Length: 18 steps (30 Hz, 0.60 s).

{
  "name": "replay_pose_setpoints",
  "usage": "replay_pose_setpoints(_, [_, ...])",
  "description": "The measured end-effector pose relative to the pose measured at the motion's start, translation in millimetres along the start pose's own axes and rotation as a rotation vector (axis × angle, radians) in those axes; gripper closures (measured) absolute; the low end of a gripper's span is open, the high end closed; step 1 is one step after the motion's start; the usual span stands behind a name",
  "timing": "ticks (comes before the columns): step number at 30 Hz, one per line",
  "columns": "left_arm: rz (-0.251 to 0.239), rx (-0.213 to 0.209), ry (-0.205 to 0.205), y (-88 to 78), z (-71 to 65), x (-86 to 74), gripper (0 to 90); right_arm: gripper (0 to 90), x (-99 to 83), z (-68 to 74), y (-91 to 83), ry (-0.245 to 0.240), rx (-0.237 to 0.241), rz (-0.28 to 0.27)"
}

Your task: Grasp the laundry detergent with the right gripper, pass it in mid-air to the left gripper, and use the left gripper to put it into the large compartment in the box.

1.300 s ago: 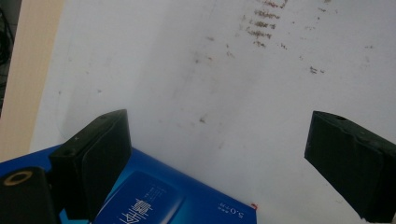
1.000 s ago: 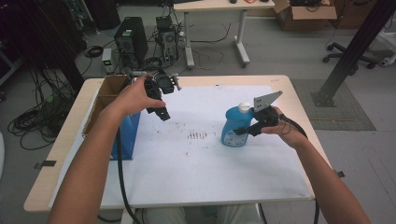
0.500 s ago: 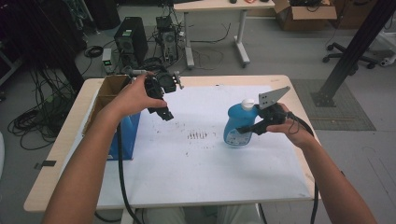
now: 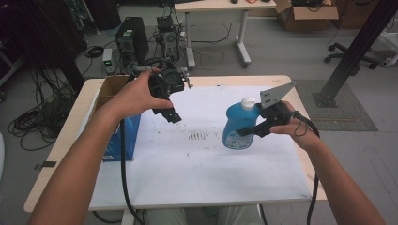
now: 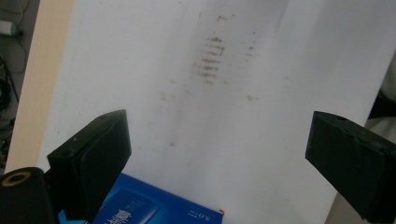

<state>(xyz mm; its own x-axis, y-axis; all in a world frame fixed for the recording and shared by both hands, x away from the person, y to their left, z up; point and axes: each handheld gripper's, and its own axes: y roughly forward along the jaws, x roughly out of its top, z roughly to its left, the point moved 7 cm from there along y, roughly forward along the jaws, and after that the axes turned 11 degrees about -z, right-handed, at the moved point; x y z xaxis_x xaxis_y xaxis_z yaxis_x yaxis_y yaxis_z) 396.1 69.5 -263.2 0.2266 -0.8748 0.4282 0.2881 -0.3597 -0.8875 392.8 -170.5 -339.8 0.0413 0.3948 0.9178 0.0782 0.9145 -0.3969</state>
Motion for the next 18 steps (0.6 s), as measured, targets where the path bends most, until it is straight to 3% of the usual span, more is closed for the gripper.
replay_pose_setpoints(7, [-0.017,-0.047,0.029,-9.9,-17.5,17.8,7.1,44.0,13.8,11.3,5.8,-0.02,0.013,0.0])
replay_pose_setpoints(18, [-0.047,-0.12,0.069,-18.6,-38.3,33.8,6.9,44.0,24.5,31.3,20.7,-0.012,0.052,0.015])
